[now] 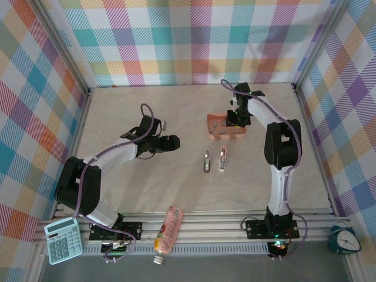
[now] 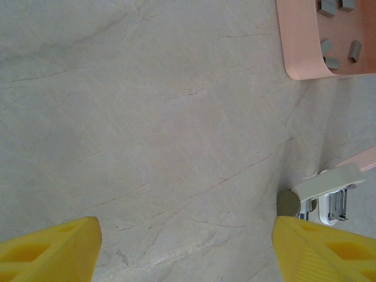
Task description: Load the staples into the stapler
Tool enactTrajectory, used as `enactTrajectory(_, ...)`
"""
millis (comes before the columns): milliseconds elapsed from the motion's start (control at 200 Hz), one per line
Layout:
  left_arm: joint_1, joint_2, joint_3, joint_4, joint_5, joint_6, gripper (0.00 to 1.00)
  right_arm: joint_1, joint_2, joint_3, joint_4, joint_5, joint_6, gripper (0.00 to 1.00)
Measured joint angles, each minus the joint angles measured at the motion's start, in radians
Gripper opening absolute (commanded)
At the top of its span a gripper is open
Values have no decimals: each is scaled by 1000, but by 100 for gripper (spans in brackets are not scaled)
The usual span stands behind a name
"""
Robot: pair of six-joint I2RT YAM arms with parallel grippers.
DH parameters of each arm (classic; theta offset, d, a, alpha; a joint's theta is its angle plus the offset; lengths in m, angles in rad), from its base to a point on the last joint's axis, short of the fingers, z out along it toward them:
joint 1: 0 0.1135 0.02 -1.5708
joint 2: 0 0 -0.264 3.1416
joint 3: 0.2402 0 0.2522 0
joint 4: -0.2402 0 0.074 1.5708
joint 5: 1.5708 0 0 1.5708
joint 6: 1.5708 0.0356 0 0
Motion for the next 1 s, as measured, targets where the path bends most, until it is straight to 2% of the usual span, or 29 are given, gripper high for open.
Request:
enactTrajectory(225,0,4,0,0,2,0,76,-26,25,3,-21,-1,-19,32)
enactTrajectory(355,0,8,0,0,3,0,76,-55,5,-56,-21,-1,-29,32)
enactTrajectory(850,0,19,0,1,21,-4,76,-177,-246,-363,-39,53,-39,31)
enactTrajectory(1000,0,19,0,1,21,-4,76,-181,-283,-387,-69,66,-44,32)
